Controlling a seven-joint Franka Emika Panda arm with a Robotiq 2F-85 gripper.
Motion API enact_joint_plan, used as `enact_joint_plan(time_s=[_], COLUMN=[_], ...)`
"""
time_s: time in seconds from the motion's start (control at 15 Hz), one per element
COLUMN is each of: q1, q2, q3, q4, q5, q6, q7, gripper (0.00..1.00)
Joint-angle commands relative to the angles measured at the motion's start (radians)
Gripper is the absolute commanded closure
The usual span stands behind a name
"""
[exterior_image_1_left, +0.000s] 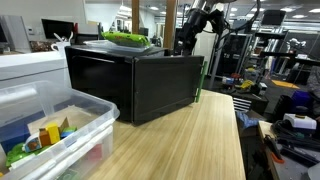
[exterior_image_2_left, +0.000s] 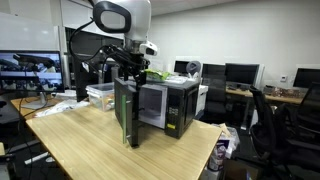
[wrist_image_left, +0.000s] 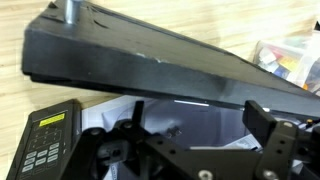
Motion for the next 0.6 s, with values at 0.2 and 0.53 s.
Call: enact_joint_plan(time_s=[0.2, 0.53], q1=[0.009, 0.027], q2=[-0.069, -0.126], q3=[-0.009, -0.011], q4=[-0.091, -0.153], q5=[-0.052, -0.078], q6=[-0.071, -0.139], q7=[-0.013, -0.019], gripper=[0.00, 0.00])
